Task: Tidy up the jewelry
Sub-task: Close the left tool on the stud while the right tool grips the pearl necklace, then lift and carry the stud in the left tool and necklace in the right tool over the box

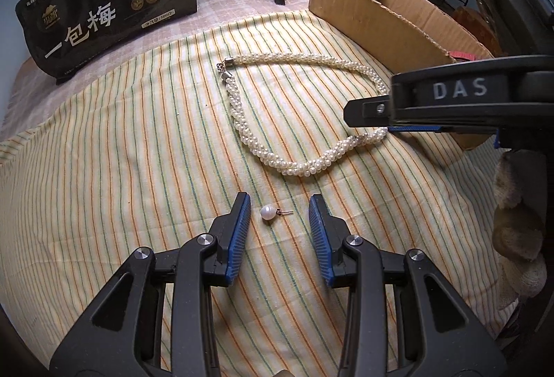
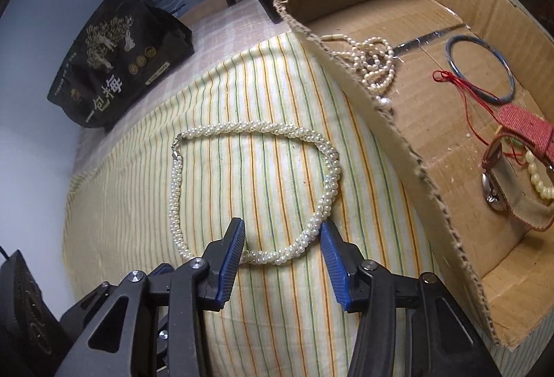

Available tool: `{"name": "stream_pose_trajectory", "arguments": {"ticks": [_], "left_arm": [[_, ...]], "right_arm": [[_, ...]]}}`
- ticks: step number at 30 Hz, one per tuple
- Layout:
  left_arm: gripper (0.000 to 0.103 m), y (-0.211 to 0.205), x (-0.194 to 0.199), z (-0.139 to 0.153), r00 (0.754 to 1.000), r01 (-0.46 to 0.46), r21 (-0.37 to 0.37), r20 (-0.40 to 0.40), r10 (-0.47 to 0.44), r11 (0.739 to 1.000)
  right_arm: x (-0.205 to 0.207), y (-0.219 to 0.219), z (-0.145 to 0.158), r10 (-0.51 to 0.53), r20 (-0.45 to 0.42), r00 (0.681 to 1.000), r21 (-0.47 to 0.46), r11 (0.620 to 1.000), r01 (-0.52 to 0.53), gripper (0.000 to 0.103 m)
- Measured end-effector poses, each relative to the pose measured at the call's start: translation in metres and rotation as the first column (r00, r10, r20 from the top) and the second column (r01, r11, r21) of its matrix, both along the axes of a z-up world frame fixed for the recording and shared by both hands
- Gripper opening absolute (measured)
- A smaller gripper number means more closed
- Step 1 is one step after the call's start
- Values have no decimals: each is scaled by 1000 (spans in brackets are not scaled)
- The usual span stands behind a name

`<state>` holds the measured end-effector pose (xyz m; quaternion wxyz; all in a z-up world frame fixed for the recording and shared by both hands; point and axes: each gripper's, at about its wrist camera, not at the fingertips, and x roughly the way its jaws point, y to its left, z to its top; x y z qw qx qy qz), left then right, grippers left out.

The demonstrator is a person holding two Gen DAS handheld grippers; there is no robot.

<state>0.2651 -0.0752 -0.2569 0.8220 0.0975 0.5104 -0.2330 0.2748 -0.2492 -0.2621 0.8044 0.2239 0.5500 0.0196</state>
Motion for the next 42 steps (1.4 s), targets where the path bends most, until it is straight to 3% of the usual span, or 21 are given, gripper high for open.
{"name": "stream_pose_trajectory", "arguments": {"ticks": [3, 8, 11, 14, 29, 42], "left_arm": [[32, -1, -1, 0, 1000, 5, 13, 8, -5, 1000], [19, -2, -2, 0, 1000, 6, 26, 14, -6, 1000], [18, -1, -4, 1, 1000, 6, 28, 17, -7, 1000], [18, -1, -6, 2, 1000, 11, 38, 24, -12, 999], [17, 31, -8, 32, 994, -96, -9, 53, 96, 995], [17, 22, -24, 67, 989, -96, -70, 109, 103, 993]], "right_arm": [[1, 3, 0, 13, 9, 1000, -28, 1000, -13, 46], [0, 3, 0, 38, 36, 999, -85, 996, -35, 22], [-1, 0, -1, 48, 48, 998, -76, 996, -44, 11], [-2, 0, 0, 68, 59, 996, -60, 996, -65, 7], [-20, 0, 58, 143, 248, 958, -22, 990, -142, 5], [-36, -6, 115, 197, 420, 886, -85, 980, -177, 1]]}}
